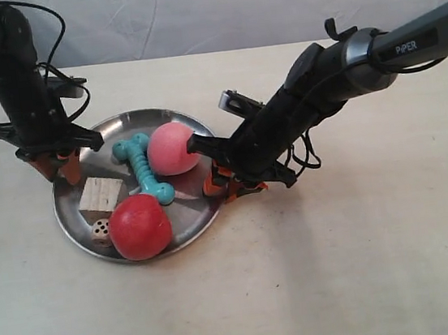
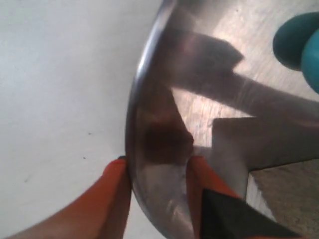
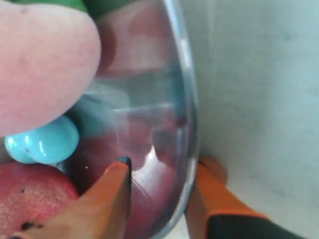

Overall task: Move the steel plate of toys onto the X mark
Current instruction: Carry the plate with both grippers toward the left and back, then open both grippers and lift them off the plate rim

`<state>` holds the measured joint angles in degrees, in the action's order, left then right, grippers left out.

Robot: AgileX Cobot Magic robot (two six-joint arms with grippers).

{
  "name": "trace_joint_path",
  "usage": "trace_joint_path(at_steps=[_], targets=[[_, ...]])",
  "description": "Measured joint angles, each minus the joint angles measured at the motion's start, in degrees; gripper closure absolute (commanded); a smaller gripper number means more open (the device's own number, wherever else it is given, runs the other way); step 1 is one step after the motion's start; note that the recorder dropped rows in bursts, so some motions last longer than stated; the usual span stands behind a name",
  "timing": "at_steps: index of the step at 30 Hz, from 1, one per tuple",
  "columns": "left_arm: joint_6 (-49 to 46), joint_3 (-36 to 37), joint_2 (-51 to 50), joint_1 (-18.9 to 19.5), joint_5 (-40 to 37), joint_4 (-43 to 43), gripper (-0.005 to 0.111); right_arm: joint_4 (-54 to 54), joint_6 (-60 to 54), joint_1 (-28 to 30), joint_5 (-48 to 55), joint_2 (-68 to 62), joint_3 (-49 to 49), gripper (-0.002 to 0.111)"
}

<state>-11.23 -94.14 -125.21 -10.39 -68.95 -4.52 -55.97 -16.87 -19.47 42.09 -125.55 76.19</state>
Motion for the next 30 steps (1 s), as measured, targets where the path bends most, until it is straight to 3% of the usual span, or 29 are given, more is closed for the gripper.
trace_joint_path(at_steps=[12, 20, 23, 27, 30], targets=[[5.30, 0.10, 0.00, -0.46, -0.68, 4.52, 0.070, 4.51, 3.91, -0.36, 1.17, 0.21, 0.65, 0.071], [7.59, 0.10, 0.00, 4.03, -0.68, 4.83, 0.071, 8.33, 4.87, -0.50, 1.52, 1.51, 0.85, 0.071], [8.43, 0.10, 0.00, 5.37, -0.68, 4.83, 0.080, 11.24, 5.81, -0.50, 1.52, 3.94, 0.74, 0.071], [8.84, 0.10, 1.76, 6.09, -0.68, 3.93, 0.106, 20.08, 10.68, -0.62, 1.55, 9.13, 0.74, 0.071], [8.63, 0.10, 4.71, 6.18, -0.68, 2.54, 0.107, 29.40, 15.46, -0.62, 3.05, 12.70, 0.74, 0.085]])
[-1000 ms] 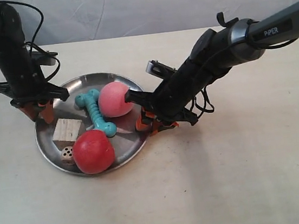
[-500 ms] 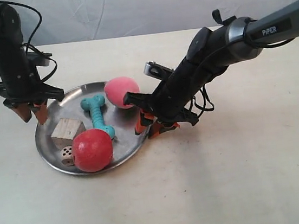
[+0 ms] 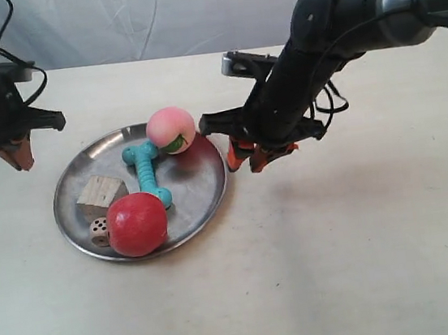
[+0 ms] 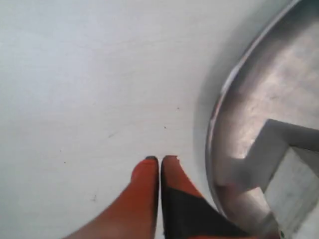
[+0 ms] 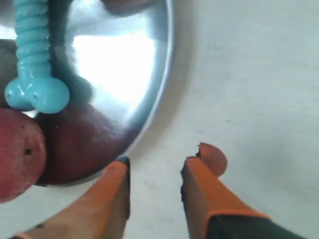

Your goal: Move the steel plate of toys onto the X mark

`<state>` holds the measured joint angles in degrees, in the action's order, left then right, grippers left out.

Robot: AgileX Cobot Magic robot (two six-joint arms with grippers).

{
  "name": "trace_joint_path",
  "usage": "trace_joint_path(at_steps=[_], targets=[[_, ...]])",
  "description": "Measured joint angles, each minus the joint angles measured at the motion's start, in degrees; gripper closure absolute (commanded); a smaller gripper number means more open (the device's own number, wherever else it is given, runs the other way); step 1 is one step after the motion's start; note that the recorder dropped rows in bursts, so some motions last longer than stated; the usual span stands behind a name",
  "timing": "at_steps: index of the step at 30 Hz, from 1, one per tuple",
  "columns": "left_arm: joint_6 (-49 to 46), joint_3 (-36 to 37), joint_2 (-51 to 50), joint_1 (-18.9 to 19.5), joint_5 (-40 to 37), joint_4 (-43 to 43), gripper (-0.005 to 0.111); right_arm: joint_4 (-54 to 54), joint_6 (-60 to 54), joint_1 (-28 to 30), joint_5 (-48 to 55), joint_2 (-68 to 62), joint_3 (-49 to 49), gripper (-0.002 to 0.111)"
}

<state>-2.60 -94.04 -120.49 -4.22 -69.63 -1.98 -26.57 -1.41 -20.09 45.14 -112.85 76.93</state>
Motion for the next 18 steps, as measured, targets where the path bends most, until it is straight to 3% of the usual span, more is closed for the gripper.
trace_joint_path(at_steps=[2, 7, 10, 18], targets=[[-1.46, 0.75, 3.39, 0.00, 0.71, -2.46, 0.107, 4.62, 1.97, 0.00, 1.23, 2.80, -0.13, 0.107], [-8.04, 8.57, 16.49, 0.00, 8.69, -11.18, 0.107, 9.59, 3.38, 0.00, -0.43, 12.54, -4.85, 0.108], [-11.20, 17.43, 27.18, 0.00, 17.18, -14.73, 0.107, 11.32, 3.60, 0.00, -5.35, 21.34, -11.76, 0.108], [-15.26, 45.85, 57.50, -2.30, 48.29, -16.69, 0.107, 13.82, 3.60, 0.00, -24.13, 42.52, -32.17, 0.108]])
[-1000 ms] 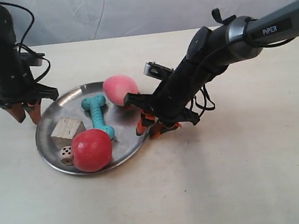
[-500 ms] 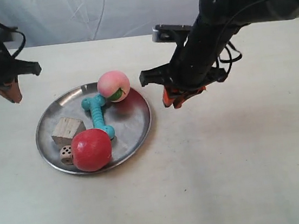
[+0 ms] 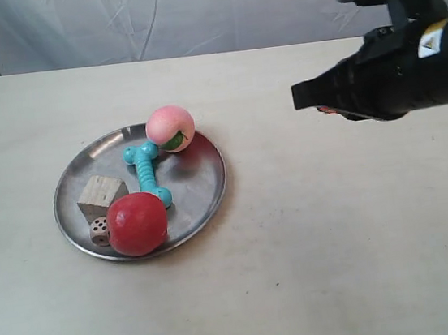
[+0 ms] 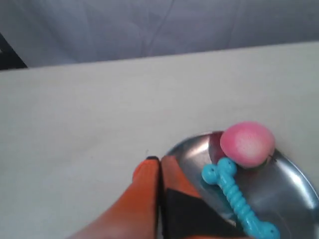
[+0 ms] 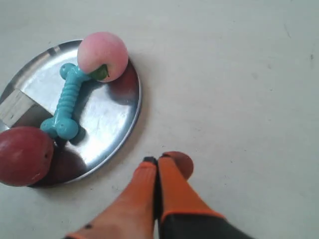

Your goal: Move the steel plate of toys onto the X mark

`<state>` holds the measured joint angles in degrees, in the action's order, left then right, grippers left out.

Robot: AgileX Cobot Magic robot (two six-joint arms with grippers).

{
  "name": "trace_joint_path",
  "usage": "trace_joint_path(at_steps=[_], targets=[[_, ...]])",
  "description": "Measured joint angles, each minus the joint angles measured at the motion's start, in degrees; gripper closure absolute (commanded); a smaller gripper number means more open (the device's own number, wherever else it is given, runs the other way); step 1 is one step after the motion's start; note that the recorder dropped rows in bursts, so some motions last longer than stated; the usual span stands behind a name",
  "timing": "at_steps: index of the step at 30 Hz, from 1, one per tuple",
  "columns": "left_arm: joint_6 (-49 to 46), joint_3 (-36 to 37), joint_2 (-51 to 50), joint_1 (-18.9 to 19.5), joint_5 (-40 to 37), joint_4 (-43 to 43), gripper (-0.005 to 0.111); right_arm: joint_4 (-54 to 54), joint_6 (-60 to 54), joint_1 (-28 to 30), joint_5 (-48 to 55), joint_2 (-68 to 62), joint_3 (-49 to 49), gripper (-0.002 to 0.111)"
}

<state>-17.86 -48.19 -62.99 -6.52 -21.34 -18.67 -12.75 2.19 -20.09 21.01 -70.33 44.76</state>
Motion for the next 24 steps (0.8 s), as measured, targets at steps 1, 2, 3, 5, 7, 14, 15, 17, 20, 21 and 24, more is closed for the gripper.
trace_joint_path(at_steps=[1, 2, 3, 5, 7, 14, 15, 17, 20, 21, 24], targets=[[-0.10, 2.35, 2.66, -0.28, 2.76, 0.25, 0.107, 0.09, 0.00, 0.00, -1.45, 1.65, -1.85, 0.108], [-0.20, 4.39, 5.02, -0.50, 4.99, 0.36, 0.107, 0.09, 0.00, 0.00, -2.31, 3.09, -3.52, 0.108], [-0.20, 5.82, 6.76, -0.78, 6.85, 0.36, 0.107, 0.13, 0.00, 0.00, -3.17, 4.42, -5.02, 0.108], [-0.20, 9.02, 10.73, -1.58, 9.82, 0.36, 0.107, 0.13, 0.00, -0.15, -4.62, 6.56, -7.45, 0.108], [-0.22, 11.64, 14.15, -2.19, 11.98, 0.36, 0.107, 0.22, 0.00, -0.68, -6.12, 8.71, -9.77, 0.108], [-0.43, 19.43, 25.37, -2.40, 13.58, 1.01, 0.107, 0.22, 0.00, -3.10, -8.15, 14.65, -14.68, 0.108], [-0.43, 20.31, 26.45, -2.40, 13.58, 1.01, 0.107, 0.22, 0.00, -3.10, -8.24, 15.35, -15.24, 0.108], [-0.43, 21.48, 27.87, -2.40, 13.29, 1.01, 0.107, 0.22, 0.00, -3.10, -8.02, 16.38, -16.02, 0.108], [-0.43, 21.97, 29.05, -2.40, 13.01, 1.43, 0.107, -0.25, 0.00, -3.10, -5.80, 17.37, -16.28, 0.108], [-0.43, 21.97, 29.20, -2.40, 13.12, 1.43, 0.107, -0.47, 0.00, -3.10, -5.42, 17.49, -16.28, 0.108], [-0.43, 21.97, 29.33, -2.40, 13.21, 1.44, 0.107, -0.73, 0.00, -3.10, -5.21, 17.70, -16.28, 0.108]])
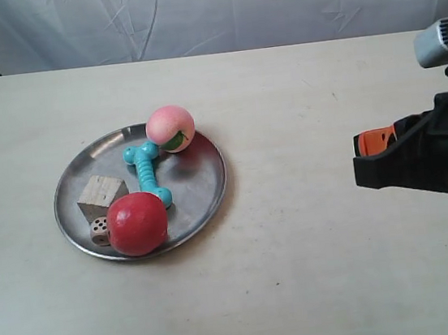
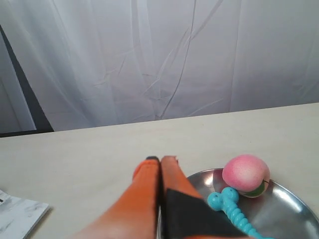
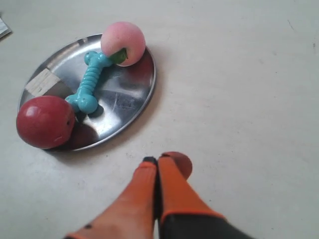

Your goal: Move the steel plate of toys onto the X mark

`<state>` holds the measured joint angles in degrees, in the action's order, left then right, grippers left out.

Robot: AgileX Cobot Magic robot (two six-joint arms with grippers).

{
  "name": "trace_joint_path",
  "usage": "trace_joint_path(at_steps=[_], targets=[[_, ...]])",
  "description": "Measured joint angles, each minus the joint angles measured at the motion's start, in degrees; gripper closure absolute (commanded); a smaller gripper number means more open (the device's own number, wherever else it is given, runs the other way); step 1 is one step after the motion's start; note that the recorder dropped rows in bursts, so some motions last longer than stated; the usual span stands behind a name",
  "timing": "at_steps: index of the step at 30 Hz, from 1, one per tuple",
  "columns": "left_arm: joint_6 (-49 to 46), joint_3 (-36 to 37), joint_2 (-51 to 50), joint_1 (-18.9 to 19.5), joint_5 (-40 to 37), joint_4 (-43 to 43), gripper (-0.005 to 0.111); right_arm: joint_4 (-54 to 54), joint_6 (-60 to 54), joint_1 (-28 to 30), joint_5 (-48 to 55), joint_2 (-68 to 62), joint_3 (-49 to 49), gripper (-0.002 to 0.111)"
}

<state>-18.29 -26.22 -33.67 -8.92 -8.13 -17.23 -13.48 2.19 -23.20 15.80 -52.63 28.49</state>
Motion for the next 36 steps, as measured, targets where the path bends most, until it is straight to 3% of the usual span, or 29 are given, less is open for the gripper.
trace_joint_path(at_steps=[12, 18, 25, 29, 36], targets=[[0.00, 0.00, 0.00, 0.00, 0.00, 0.11, 0.107, 1.14, -1.17, 0.50, 0.52, 1.58, 0.00, 0.108], [0.00, 0.00, 0.00, 0.00, 0.00, 0.11, 0.107, 3.60, -3.18, 11.10, 3.65, 12.94, -1.61, 0.108], [0.00, 0.00, 0.00, 0.00, 0.00, 0.11, 0.107, 4.03, -3.64, 21.34, -5.33, 29.01, -15.22, 0.108], [0.00, 0.00, 0.00, 0.00, 0.00, 0.11, 0.107, 3.84, -3.68, 22.22, -9.92, 33.11, -22.45, 0.108], [0.00, 0.00, 0.00, 0.00, 0.00, 0.22, 0.107, 2.61, -3.57, 22.33, -8.13, 34.60, -27.31, 0.108]])
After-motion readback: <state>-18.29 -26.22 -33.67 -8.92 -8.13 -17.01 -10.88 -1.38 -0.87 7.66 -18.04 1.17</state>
